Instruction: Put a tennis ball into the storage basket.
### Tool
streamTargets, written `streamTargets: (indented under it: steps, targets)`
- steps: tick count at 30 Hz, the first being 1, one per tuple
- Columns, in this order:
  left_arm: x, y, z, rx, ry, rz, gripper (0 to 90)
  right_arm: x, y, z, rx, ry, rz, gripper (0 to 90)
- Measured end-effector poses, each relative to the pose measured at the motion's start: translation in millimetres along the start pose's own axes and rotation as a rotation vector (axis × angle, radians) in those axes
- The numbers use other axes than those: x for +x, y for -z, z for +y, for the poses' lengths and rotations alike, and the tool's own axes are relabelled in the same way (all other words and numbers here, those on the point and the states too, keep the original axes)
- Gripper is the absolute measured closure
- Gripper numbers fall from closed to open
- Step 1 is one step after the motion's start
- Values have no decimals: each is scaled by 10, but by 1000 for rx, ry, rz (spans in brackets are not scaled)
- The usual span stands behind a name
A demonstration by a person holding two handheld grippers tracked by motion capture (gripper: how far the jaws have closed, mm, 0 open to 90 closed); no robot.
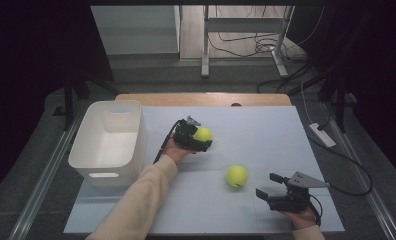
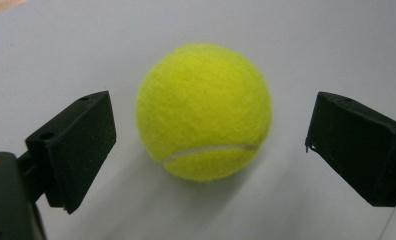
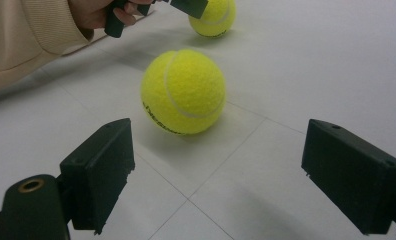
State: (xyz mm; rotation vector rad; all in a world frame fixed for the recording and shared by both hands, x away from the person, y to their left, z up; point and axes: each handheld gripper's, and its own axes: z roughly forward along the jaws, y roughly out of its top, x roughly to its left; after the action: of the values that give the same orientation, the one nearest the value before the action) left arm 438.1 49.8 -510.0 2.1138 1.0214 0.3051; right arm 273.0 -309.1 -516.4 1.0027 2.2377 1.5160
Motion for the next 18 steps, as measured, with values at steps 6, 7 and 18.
streamTargets:
  steps: [6,7,18]
  targets:
    - [4,-64,13,6,2,1,112,-5,2,-4,0,-1,0,134]
    - [7,-75,10,17,-1,7,130,-6,4,-5,0,-1,-1,134]
    - [60,-65,8,40,23,-3,273,-1,6,-4,2,2,-2,134]
